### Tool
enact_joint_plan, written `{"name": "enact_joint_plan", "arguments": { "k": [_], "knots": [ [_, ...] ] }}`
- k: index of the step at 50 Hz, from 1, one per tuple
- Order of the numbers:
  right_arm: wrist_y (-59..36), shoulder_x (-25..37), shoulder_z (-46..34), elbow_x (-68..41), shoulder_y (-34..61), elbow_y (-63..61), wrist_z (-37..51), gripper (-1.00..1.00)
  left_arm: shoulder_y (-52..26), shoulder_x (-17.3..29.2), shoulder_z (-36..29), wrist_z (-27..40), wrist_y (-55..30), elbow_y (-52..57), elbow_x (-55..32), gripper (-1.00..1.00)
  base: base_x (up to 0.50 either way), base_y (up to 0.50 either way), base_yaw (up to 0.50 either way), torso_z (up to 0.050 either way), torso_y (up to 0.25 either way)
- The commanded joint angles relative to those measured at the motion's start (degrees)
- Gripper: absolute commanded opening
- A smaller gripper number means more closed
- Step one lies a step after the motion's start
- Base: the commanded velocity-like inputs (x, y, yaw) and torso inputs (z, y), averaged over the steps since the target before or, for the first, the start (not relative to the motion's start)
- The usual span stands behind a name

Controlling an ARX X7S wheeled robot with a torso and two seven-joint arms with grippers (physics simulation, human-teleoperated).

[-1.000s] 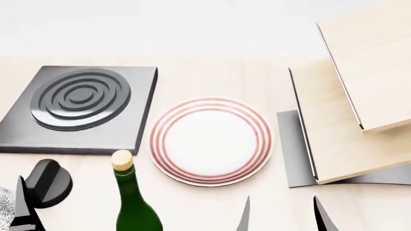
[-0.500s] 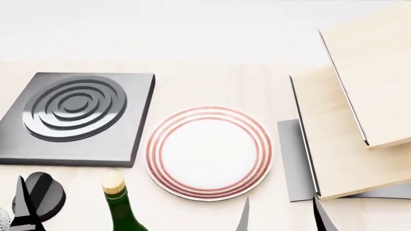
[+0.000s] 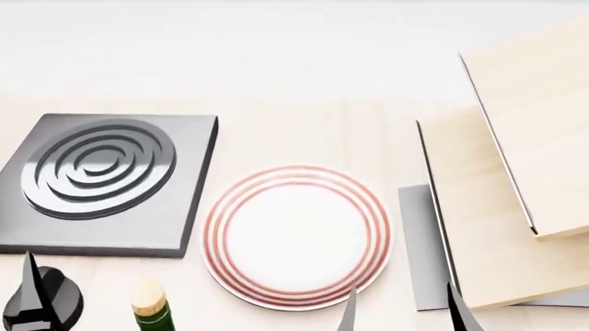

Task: Pick up the akita bowl and put it on the plate.

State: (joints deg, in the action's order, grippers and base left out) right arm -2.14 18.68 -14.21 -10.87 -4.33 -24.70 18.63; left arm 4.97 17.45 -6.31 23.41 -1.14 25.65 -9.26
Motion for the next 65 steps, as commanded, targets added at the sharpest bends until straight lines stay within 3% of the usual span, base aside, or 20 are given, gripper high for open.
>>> {"name": "enact_joint_plan", "arguments": {
  "k": [1,65],
  "knots": [
    [0.06,0.19,-0.20,-0.05,0.01,-0.02,0.18,1.00,-0.04,0.19,-0.18,0.23,-0.05,0.09,-0.12,1.00,0.10,-0.01,0.00,0.000,0.000],
    [1.42,0.93,-1.69,0.50,-0.02,0.75,1.24,1.00,-0.18,1.21,-1.24,1.22,0.49,-0.68,-0.36,1.00,0.05,0.02,0.00,0.000,0.000]
  ]
}}
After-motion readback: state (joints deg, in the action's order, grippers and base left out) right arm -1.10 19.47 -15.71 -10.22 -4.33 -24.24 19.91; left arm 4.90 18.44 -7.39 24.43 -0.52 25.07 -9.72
